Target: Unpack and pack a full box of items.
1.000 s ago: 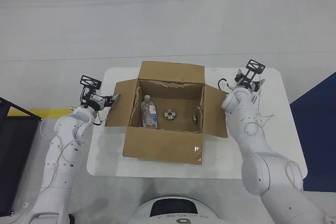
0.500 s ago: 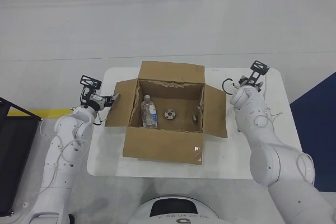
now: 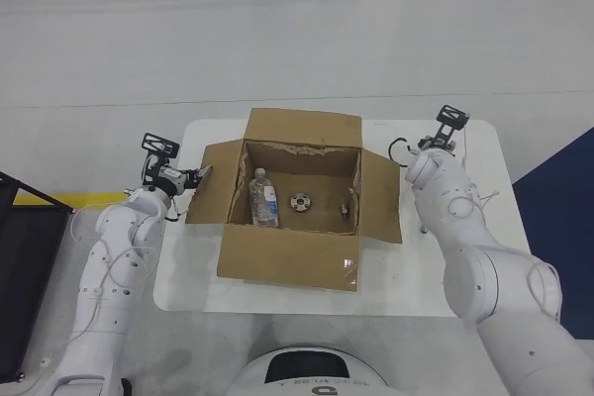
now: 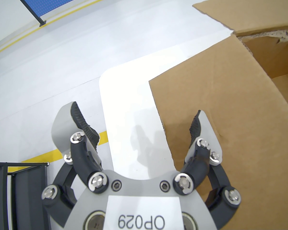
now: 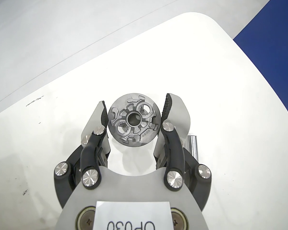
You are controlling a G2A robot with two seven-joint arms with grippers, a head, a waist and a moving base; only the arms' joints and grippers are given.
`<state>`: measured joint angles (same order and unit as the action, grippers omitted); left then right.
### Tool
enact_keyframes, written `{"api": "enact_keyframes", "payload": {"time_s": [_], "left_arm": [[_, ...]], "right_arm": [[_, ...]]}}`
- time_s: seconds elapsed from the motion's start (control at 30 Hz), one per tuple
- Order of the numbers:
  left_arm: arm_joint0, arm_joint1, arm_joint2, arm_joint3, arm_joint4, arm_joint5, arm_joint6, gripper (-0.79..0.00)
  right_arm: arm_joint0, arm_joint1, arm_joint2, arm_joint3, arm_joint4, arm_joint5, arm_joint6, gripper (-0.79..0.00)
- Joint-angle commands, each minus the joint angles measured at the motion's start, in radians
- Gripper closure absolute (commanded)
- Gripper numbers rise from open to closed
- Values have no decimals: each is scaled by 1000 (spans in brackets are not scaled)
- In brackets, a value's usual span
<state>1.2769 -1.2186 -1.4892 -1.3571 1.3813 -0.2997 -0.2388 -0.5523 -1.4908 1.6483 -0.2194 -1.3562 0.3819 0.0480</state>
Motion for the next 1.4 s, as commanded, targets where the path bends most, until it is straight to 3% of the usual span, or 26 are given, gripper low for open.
{"api": "enact_keyframes", "payload": {"time_s": [0.0, 0.07, 0.13, 0.17, 0.2, 0.53, 0.83, 0.93, 1.13, 1.23, 1.37], "left_arm": [[0, 0, 0, 0, 0, 0, 0, -785], [0, 0, 0, 0, 0, 0, 0, -785], [0, 0, 0, 0, 0, 0, 0, -785], [0, 0, 0, 0, 0, 0, 0, -785], [0, 0, 0, 0, 0, 0, 0, -785], [0, 0, 0, 0, 0, 0, 0, -785], [0, 0, 0, 0, 0, 0, 0, -785], [0, 0, 0, 0, 0, 0, 0, -785], [0, 0, 0, 0, 0, 0, 0, -785], [0, 0, 0, 0, 0, 0, 0, -785], [0, 0, 0, 0, 0, 0, 0, -785]], "right_arm": [[3, 0, -5, 5, -1, 5, 8, -329], [5, 0, -8, 7, 2, 7, 10, -268], [3, 1, -11, 6, 6, 8, 5, -157], [2, 1, -12, 3, 10, 9, -2, -31], [-1, 0, -13, 0, 14, 7, -12, 0], [-81, 1, 16, -110, 132, -79, -184, 0], [-290, -8, 14, -437, 228, -219, -269, 0], [-420, -11, 6, -648, 270, -310, -269, 0], [-707, 5, -1, -1072, 308, -635, -193, 0], [-792, 18, 6, -1186, 317, -786, -128, 0], [-814, 34, 11, -1244, 352, -914, 30, 0]]}}
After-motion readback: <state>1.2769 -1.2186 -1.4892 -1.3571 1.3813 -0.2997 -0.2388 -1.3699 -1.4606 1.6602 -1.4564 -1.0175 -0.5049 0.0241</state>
